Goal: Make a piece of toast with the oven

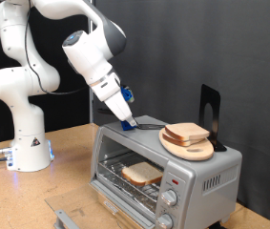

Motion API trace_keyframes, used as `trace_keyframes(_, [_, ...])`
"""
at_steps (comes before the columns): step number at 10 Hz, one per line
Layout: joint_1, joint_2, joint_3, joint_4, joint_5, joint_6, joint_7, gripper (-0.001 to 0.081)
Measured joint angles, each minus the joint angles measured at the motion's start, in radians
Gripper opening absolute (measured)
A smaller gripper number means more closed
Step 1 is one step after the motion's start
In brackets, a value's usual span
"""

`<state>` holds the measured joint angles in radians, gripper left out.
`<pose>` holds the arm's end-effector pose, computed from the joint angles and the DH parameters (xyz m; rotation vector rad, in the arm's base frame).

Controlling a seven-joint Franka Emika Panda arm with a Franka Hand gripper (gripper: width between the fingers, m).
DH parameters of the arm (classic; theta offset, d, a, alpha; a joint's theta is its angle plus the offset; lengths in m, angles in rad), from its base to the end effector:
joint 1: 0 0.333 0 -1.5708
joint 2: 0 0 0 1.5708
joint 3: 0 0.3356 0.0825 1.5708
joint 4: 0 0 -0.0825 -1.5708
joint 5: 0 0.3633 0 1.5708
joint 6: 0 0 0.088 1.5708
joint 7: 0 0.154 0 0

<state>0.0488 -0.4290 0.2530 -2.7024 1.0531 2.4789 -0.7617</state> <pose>0.3699 0.1334 0.3704 -2.5364 -0.3360 -0.4618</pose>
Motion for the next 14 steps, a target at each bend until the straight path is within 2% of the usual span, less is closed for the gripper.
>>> trace_keyframes(4, [-0.012, -0.066, -0.067, 0.025, -0.017, -0.128, 0.0, 0.0682])
trace_keyframes(6, [-0.031, -0.111, -0.084, 0.022, -0.055, -0.14, 0.0, 0.0682])
trace_keyframes(7, [-0.031, -0.108, -0.084, 0.022, -0.054, -0.141, 0.002, 0.0682])
trace_keyframes(8, [-0.032, -0.102, -0.101, 0.026, -0.048, -0.197, 0.007, 0.0682])
trace_keyframes(9, [-0.039, -0.094, -0.145, 0.043, -0.06, -0.303, 0.013, 0.0682])
trace_keyframes(11, [-0.08, -0.053, -0.235, 0.101, -0.124, -0.491, 0.014, 0.0682])
trace_keyframes(12, [-0.099, -0.024, -0.271, 0.13, -0.138, -0.55, 0.016, 0.0682])
trace_keyframes(14, [-0.132, 0.03, -0.334, 0.175, -0.136, -0.606, 0.019, 0.0682])
